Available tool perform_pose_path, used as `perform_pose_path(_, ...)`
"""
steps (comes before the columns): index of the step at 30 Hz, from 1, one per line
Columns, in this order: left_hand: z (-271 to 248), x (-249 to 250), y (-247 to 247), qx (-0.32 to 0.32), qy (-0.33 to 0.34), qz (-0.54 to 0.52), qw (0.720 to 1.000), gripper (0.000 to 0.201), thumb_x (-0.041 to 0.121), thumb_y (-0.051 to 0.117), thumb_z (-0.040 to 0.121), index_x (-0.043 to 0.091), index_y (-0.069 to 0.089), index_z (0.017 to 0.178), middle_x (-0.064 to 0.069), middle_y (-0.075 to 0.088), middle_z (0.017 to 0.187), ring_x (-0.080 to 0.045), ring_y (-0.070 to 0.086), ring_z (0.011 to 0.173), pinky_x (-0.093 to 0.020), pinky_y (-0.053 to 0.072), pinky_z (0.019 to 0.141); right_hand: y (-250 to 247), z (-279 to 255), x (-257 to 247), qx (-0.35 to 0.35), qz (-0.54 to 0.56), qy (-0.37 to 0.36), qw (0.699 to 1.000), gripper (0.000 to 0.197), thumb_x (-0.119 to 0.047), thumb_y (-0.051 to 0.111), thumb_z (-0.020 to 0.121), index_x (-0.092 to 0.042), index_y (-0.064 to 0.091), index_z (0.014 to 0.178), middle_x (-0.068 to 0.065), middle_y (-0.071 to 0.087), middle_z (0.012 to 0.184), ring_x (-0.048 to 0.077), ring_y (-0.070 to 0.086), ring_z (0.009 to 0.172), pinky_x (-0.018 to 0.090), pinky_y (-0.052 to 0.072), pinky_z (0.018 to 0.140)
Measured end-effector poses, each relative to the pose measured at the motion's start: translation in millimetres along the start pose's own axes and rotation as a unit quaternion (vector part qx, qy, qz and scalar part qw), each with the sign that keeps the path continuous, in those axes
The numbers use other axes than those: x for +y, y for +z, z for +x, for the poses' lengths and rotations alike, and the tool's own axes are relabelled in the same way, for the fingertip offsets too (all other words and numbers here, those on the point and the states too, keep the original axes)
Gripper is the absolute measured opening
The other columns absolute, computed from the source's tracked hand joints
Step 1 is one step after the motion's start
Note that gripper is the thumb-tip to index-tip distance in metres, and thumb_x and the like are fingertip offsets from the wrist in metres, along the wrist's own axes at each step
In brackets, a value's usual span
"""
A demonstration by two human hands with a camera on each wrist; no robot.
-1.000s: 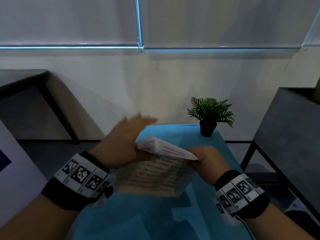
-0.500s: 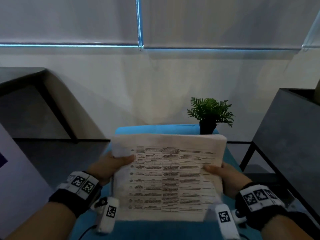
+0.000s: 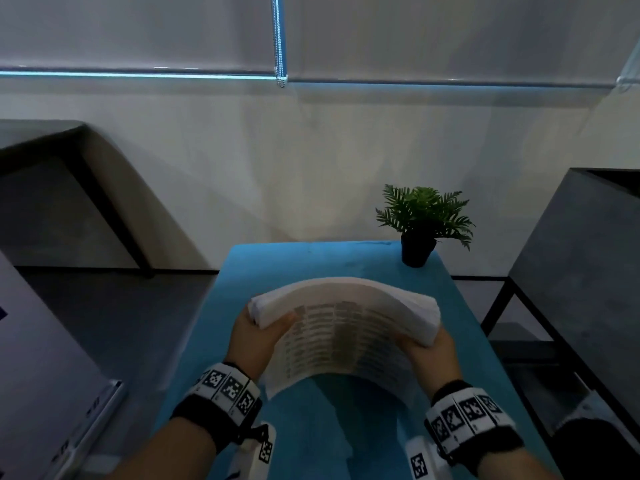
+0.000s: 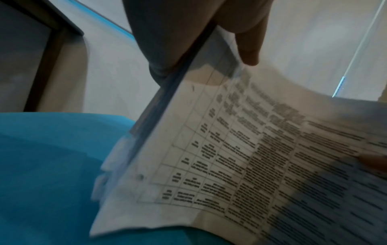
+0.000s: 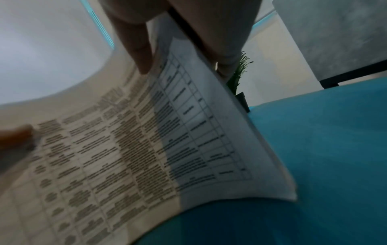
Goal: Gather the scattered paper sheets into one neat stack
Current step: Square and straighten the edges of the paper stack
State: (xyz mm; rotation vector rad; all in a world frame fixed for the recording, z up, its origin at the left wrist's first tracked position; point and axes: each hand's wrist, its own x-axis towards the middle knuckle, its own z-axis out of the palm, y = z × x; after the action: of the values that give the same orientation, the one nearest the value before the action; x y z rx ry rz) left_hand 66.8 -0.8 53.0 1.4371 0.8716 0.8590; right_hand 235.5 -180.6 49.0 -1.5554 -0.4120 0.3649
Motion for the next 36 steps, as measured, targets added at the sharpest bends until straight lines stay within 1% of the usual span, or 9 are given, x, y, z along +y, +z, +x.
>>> perform_pose_path(2,-1,-1,-3,-0.007,0.004,-0.005,1.000,0.037,0.007,0.080,0.070,0.008,0.064,0.103,-0.008,0.071,0.097,-0.026,0.068,0.092,-0.038,0.057,0.080,-2,0,-2,-0.001,0.011,-0.006,1.000,0.038,0.013,0.064,0.077,-0.009,0.059,0.107,-0.008,0.062,0.088,0.005,0.058,0.080,0.017,0.050,0.067)
perform_pose_path(4,0,1,-4,0.007,0.042,0.008,0.999,0.031,0.002,0.076,0.073,0.012,0.060,0.097,-0.004,0.066,0.090,-0.018,0.064,0.081,-0.019,0.055,0.067,-3,0,-7,0.007,0.013,-0.036,0.999,0.034,0.009,0.067,0.077,-0.012,0.057,0.102,-0.008,0.061,0.087,0.007,0.058,0.079,0.007,0.048,0.061)
perform_pose_path(8,0,12,-1,0.032,0.104,-0.024,0.994,0.042,0.002,0.073,0.076,0.015,0.051,0.110,-0.001,0.060,0.091,0.002,0.061,0.069,-0.010,0.050,0.062,-1,5,-24,0.063,0.002,-0.096,0.993,0.019,-0.015,0.068,0.082,-0.012,0.055,0.095,-0.005,0.057,0.084,0.006,0.053,0.076,0.018,0.041,0.066)
perform_pose_path(13,-1,17,6,0.093,0.083,-0.076,0.989,0.008,0.027,0.066,0.083,0.024,0.059,0.087,-0.007,0.065,0.088,-0.017,0.060,0.076,-0.029,0.050,0.068,6,13,-35,0.111,0.007,-0.072,0.991,0.020,-0.023,0.066,0.084,-0.017,0.053,0.070,-0.002,0.053,0.071,0.011,0.048,0.068,0.026,0.038,0.064)
perform_pose_path(16,1,20,11,0.135,0.056,-0.072,0.987,0.013,0.017,0.064,0.085,0.022,0.059,0.075,0.002,0.060,0.077,-0.015,0.054,0.073,-0.024,0.045,0.063,5,21,-32,0.129,-0.023,-0.058,0.990,0.022,-0.009,0.064,0.082,-0.016,0.052,0.065,-0.002,0.052,0.068,0.014,0.047,0.067,0.026,0.036,0.071)
perform_pose_path(27,6,25,11,0.098,0.039,-0.101,0.989,0.006,0.022,0.049,0.093,0.022,0.054,0.090,-0.003,0.065,0.084,-0.022,0.057,0.080,-0.035,0.045,0.075,3,30,-23,0.124,-0.005,-0.056,0.991,0.019,-0.010,0.065,0.083,-0.021,0.055,0.070,-0.001,0.057,0.074,0.018,0.053,0.078,0.035,0.046,0.080)
perform_pose_path(32,3,18,6,0.003,0.080,-0.077,0.994,0.037,0.056,0.057,0.071,0.043,0.049,0.105,-0.018,0.059,0.112,-0.027,0.058,0.092,-0.047,0.047,0.085,2,28,-22,0.101,0.001,-0.067,0.993,0.017,-0.017,0.065,0.084,-0.017,0.056,0.070,0.002,0.056,0.074,0.016,0.052,0.073,0.034,0.046,0.073)
perform_pose_path(34,5,11,-2,-0.026,0.094,-0.049,0.994,0.065,0.054,0.065,0.057,0.044,0.041,0.117,-0.008,0.058,0.114,-0.023,0.059,0.098,-0.039,0.048,0.088,-1,23,-24,0.070,0.029,-0.075,0.994,0.009,-0.017,0.066,0.084,-0.015,0.057,0.082,-0.001,0.056,0.080,0.013,0.052,0.075,0.027,0.043,0.070)
perform_pose_path(36,3,3,-10,-0.041,0.089,-0.043,0.994,0.091,0.041,0.077,0.050,0.039,0.032,0.129,0.003,0.056,0.113,-0.010,0.059,0.098,-0.023,0.049,0.085,-9,20,-17,0.012,0.038,-0.062,0.997,0.030,-0.009,0.070,0.079,-0.016,0.052,0.104,-0.006,0.055,0.093,0.011,0.054,0.084,0.023,0.044,0.071)
